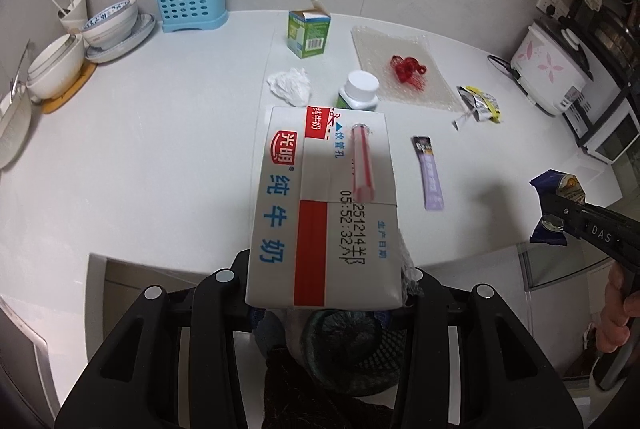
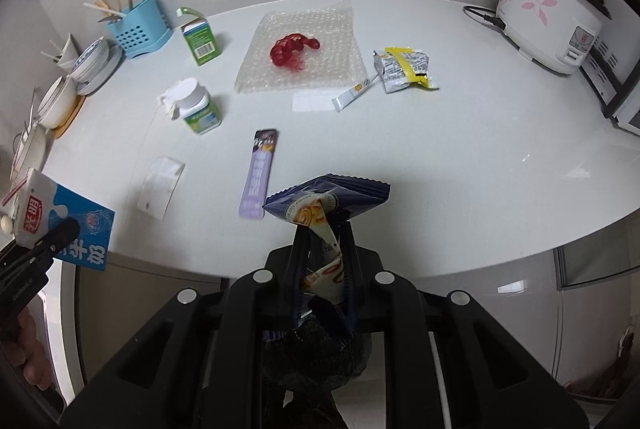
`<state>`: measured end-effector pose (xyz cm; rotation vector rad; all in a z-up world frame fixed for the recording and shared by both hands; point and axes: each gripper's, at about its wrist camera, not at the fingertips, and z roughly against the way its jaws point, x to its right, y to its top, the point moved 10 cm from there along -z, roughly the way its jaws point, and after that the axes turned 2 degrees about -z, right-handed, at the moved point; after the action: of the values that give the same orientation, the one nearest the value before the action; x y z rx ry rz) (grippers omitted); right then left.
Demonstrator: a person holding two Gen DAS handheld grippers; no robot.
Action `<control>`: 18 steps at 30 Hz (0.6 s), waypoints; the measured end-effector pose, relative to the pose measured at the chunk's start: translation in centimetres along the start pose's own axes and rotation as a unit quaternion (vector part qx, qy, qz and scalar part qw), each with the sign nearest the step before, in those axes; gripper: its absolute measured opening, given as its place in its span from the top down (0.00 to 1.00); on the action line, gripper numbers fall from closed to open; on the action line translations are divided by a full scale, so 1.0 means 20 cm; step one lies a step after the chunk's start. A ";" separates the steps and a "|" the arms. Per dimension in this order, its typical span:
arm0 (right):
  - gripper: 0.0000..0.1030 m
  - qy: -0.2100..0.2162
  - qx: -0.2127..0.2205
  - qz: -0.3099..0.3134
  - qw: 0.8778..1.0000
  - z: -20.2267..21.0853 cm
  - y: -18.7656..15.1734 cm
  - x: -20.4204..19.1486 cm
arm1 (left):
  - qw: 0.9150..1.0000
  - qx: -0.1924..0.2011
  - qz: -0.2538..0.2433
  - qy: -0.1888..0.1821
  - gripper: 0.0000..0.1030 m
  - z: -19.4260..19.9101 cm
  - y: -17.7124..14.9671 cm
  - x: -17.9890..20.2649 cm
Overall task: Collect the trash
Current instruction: 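Carry the milk carton and blue wrapper down over the trash bin with both tools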
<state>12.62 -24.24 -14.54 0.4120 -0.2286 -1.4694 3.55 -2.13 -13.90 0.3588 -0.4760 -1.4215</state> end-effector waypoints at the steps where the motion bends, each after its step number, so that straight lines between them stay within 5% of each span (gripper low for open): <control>1: 0.86 0.003 0.000 0.002 1.000 0.01 -0.03 -0.01 | 1.000 -0.001 -0.001 -0.002 0.62 0.00 -0.03 0.02; 18: 0.86 0.022 -0.016 0.040 0.999 0.01 -0.46 -0.03 | 0.999 -0.036 -0.026 -0.032 0.62 -0.05 -0.47 0.27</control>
<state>4.07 -24.20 -18.12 0.4050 -0.1846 -1.3819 -3.43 -8.57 -18.95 0.2711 -0.4692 -1.5001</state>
